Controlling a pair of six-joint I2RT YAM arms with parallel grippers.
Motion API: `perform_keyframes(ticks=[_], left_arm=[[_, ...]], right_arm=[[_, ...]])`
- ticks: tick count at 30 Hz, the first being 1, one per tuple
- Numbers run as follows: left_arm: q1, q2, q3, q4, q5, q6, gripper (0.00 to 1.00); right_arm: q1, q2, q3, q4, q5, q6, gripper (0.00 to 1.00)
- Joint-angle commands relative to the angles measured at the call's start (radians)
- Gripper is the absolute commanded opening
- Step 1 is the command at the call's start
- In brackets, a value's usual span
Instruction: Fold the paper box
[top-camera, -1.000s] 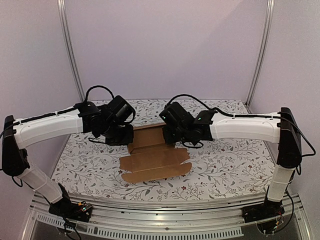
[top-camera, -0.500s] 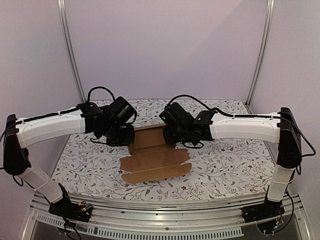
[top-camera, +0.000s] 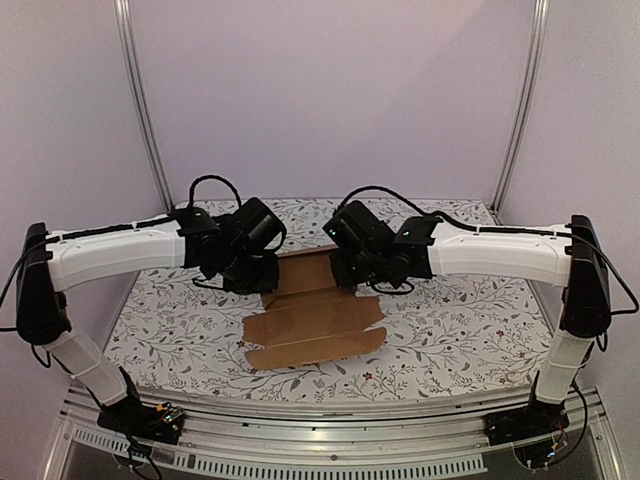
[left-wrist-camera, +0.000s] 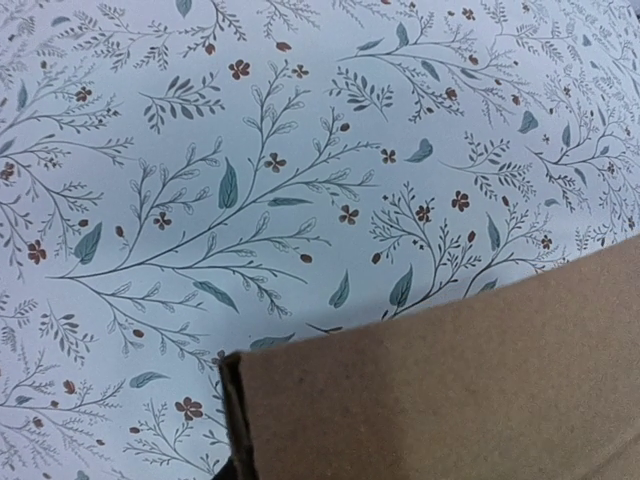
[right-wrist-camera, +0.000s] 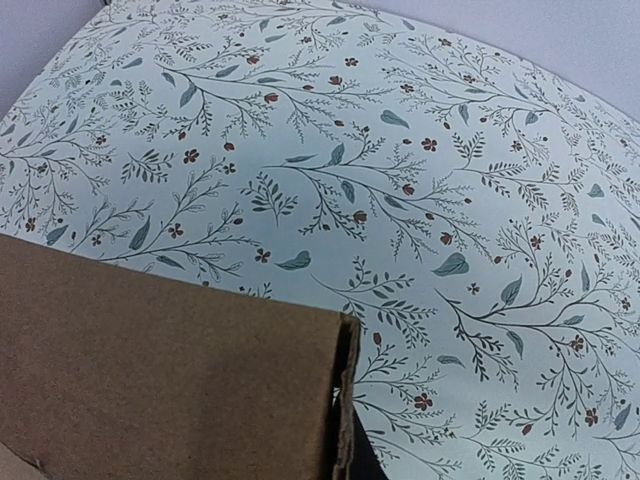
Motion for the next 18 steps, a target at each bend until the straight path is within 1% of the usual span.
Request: perform_keyframes(ticks=[1, 4, 5, 8, 16, 17, 18], left_arm=[[-0.029, 0.043, 0.033, 0.099, -0.015, -0.011, 0.24], [-0.03, 0.054, 0.033, 0.099, -0.028, -0.016, 0.24], [-0.032, 0.055, 0.032, 0.101, -0.037, -0.017, 0.21], [-0.034, 0.055, 0.031, 0.108, -0.051, -0.01, 0.01], [-0.036, 0.062, 0.044, 0.109, -0.051, -0.007, 0.0], [-0.037, 0.062, 0.043, 0.108, -0.052, -0.009, 0.0], [-0.037, 0.062, 0.042, 0.108, -0.053, -0.009, 0.0]], right_arm=[[0.047, -0.06, 0.009, 0.054, -0.112, 0.003, 0.0], [0.046, -0.069, 0.005, 0.055, -0.118, 0.004, 0.0], [0.047, -0.072, 0.003, 0.054, -0.12, 0.005, 0.0], [0.048, -0.079, -0.004, 0.057, -0.125, 0.007, 0.0], [0.047, -0.078, 0.007, 0.06, -0.153, 0.005, 0.01], [0.047, -0.08, 0.007, 0.064, -0.156, 0.007, 0.04], [0.047, -0.083, 0.007, 0.067, -0.163, 0.005, 0.1]])
